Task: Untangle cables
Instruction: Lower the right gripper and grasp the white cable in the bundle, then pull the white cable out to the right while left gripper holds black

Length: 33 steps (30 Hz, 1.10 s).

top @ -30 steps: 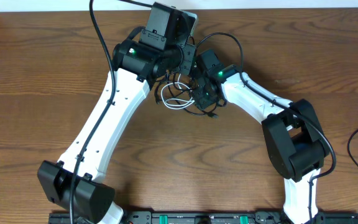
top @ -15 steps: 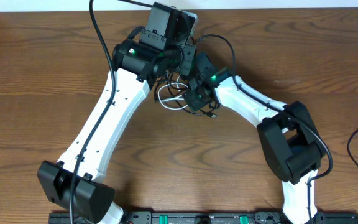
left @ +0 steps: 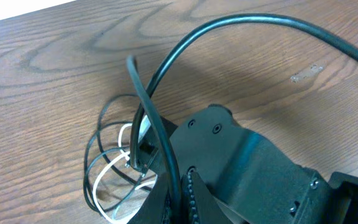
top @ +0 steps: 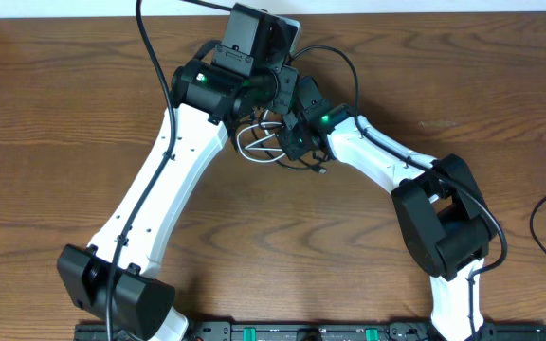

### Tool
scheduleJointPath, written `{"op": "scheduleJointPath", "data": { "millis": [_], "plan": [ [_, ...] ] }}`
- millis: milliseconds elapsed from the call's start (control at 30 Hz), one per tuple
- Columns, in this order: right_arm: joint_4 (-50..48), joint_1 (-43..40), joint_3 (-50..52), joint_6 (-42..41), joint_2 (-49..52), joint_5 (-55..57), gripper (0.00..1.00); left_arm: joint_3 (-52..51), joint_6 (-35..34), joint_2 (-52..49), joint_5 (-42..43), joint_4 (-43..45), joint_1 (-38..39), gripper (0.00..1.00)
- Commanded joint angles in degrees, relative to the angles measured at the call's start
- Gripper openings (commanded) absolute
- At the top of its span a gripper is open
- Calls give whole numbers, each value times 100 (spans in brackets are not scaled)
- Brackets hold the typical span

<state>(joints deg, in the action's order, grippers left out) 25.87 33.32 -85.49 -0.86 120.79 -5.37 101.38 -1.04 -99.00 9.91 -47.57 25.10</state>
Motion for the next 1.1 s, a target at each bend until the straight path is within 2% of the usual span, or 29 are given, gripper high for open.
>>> {"op": "scheduleJointPath", "data": {
  "millis": [0, 33, 67, 233, 400, 633, 867, 1067],
  "plan": [
    [-103, 0, 4, -214, 74, -13, 13, 7, 101, 26, -52, -39, -26, 7],
    [-109, 0, 4, -214, 74, -11, 3, 7, 101, 26, -52, -50, -26, 7],
    [-107, 0, 4, -212, 74, -9, 1, 7, 101, 26, -52, -66, -26, 8],
    [55, 0, -2, -232, 52, 138, 1, 7, 103, 26, -55, -125, -26, 7],
    [702, -39, -149, -227, -339, 444, 1, 7, 129, 26, -55, -127, -28, 7],
    [1279, -101, -352, -79, -1799, 2028, 1, 7, 149, 26, -59, -122, -28, 7],
    [1377, -507, -575, 76, -3383, 2068, 1, 7, 273, 26, -155, -125, -28, 7],
    [1600, -804, -1274, 234, -4389, 2072, 1, 0, 275, 24, -256, -127, -28, 7]
  ]
}}
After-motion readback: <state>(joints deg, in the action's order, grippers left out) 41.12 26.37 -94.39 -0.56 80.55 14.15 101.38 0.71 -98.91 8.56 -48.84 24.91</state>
